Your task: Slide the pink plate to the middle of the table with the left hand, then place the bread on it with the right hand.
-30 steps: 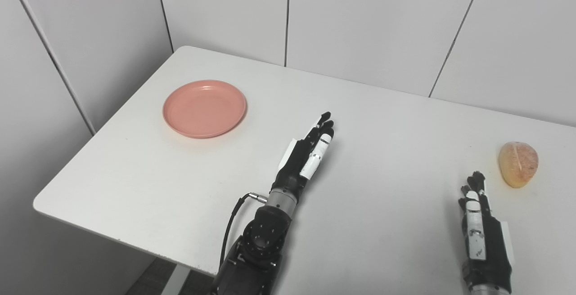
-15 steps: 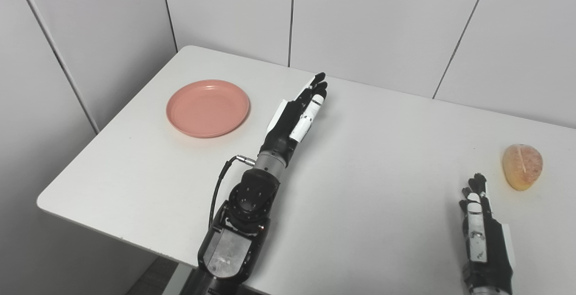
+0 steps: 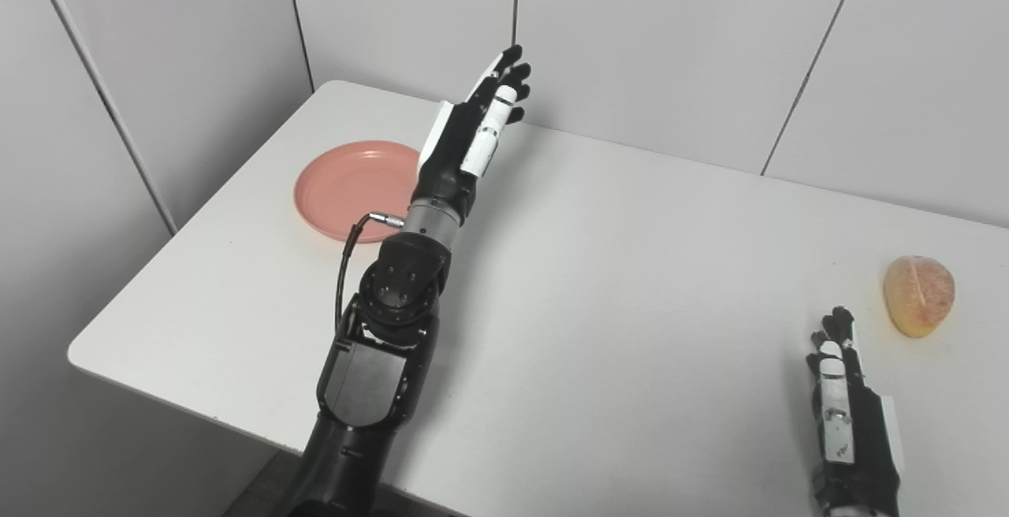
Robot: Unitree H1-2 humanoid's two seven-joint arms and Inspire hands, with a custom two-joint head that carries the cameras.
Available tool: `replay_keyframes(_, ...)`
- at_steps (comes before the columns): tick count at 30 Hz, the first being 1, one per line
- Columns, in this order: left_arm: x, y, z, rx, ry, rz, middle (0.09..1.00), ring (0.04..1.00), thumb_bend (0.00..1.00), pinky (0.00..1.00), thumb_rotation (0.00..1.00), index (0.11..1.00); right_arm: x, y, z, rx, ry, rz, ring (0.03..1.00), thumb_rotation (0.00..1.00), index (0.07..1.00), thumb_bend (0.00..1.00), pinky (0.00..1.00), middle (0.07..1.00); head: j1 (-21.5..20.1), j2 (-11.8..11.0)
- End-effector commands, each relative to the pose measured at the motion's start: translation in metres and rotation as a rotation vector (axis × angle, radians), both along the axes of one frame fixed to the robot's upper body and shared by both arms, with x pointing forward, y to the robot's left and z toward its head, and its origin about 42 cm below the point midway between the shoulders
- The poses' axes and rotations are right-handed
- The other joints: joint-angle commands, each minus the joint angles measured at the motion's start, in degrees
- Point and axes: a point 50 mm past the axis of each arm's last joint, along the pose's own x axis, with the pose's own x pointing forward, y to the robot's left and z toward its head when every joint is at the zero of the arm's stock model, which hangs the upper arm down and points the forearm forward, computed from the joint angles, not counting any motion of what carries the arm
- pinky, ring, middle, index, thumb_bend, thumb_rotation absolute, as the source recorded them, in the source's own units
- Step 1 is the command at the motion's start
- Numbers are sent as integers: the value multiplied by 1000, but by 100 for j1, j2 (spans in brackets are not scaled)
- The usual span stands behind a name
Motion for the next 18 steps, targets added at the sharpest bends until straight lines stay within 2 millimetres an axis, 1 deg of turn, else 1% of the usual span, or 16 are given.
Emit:
replay_keyframes(1,12,9,28,1,-64,2,930,921,402,929,1000,921,2,3,9,-2,-45,2,1000,1000,996,110,1000,996,-8,17)
replay_keyframes(6,20,33,39,-15,-65,33,932,924,404,942,1000,929,1,2,10,-15,-42,-7,997,1000,987,120,1000,990,-2,27)
replay_keyframes(13,27,62,54,-2,-93,106,903,896,392,886,1000,898,2,1,9,1,-48,1,1000,1000,998,114,1000,1000,28,47)
replay_keyframes(16,30,73,57,-23,-87,119,905,899,416,894,1000,893,2,-1,9,-16,-57,1,994,1000,989,107,1000,991,73,40)
replay_keyframes(18,30,79,58,-29,-80,143,886,878,428,852,1000,869,2,-1,10,4,-47,3,999,1000,996,112,1000,998,76,38)
